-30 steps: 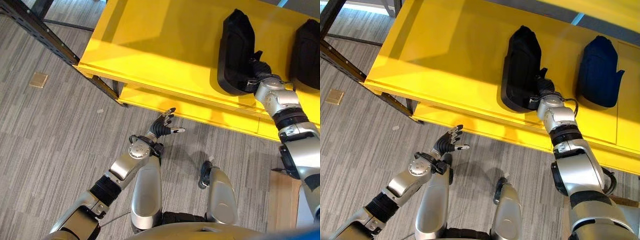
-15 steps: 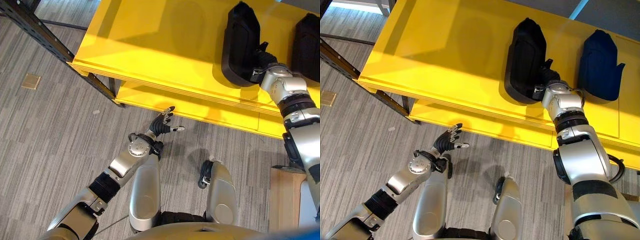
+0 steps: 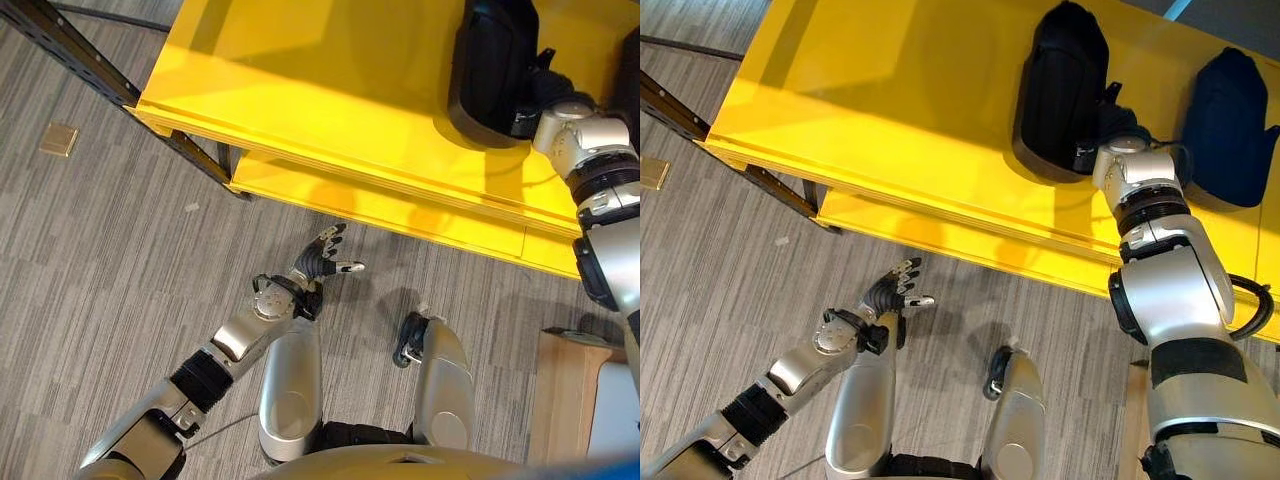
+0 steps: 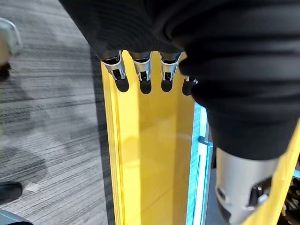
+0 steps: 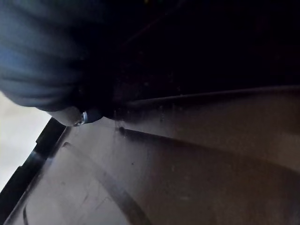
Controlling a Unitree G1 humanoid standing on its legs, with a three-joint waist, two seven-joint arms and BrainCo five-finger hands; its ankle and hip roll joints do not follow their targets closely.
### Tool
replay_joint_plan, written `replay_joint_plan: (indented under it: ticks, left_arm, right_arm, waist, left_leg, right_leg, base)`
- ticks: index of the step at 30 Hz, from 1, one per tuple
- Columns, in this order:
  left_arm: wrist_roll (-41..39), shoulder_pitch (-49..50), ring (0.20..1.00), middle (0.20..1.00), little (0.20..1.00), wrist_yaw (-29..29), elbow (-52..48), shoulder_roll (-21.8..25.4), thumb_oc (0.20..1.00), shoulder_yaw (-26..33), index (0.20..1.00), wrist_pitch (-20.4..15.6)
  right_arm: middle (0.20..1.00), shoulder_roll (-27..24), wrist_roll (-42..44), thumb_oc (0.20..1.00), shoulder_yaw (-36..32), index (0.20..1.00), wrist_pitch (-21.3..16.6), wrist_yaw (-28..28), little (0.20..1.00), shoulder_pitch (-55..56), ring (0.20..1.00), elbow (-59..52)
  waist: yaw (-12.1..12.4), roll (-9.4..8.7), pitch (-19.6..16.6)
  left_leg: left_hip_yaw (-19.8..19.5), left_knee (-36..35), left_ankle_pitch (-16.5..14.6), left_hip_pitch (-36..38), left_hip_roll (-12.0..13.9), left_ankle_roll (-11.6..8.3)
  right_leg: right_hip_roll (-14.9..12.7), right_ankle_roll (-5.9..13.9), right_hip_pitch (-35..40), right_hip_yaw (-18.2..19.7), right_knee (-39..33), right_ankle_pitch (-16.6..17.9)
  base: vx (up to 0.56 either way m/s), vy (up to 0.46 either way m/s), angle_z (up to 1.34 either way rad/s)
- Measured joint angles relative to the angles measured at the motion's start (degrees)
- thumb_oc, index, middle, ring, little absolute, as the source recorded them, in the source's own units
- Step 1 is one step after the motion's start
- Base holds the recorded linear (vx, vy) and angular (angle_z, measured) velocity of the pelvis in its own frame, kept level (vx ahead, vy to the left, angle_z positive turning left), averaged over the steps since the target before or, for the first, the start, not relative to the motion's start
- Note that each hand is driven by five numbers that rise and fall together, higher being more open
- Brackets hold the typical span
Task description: Move parts from the plastic box to the shelf.
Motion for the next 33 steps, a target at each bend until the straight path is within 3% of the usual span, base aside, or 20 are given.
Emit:
replay_joint_plan:
  ticks: [16, 28, 33]
  left_arm:
    - [-1.5, 2.6, 1.000, 1.000, 1.000, -0.8, -0.3, 0.4, 1.000, 0.7, 1.000, -2.0]
    - [-1.5, 4.8, 1.000, 1.000, 1.000, -1.2, -1.5, 1.6, 1.000, 1.0, 1.000, -3.4]
    - [-1.5, 5.3, 1.000, 1.000, 1.000, -1.2, -1.5, 1.6, 1.000, 0.9, 1.000, -3.5]
  right_arm:
    - [0.200, -1.4, 0.0, 0.200, 0.2, 0.200, -1.0, -6.4, 0.200, -3.4, 0.200, 0.0]
    - [0.200, -2.6, -2.2, 0.200, 0.4, 0.200, -0.9, -7.6, 0.200, -4.5, 0.200, 0.0]
    - [0.200, -4.0, -4.0, 0.200, 0.9, 0.200, -0.7, -7.0, 0.200, -4.5, 0.200, 0.1]
  waist:
    - [0.3, 0.03, 0.0]
    - [0.2, 0.20, 0.1]
    - [0.3, 1.08, 0.3]
  left_leg:
    - [-0.5, -0.3, 0.4, -3.6, 0.0, -0.57]
    - [-0.6, 0.2, 0.5, -5.0, 0.1, -0.75]
    - [-0.7, 0.4, 0.6, -5.1, 0.0, -0.81]
  right_leg:
    - [0.3, -0.03, -3.4, -0.3, -0.3, 0.0]
    - [0.3, -0.60, -5.8, 0.0, 1.9, -0.8]
    - [0.2, -0.73, -5.9, 0.0, 2.1, -0.9]
  base:
    - [0.04, -0.008, 0.01]
    - [0.02, -0.002, 0.00]
    - [0.00, 0.000, 0.00]
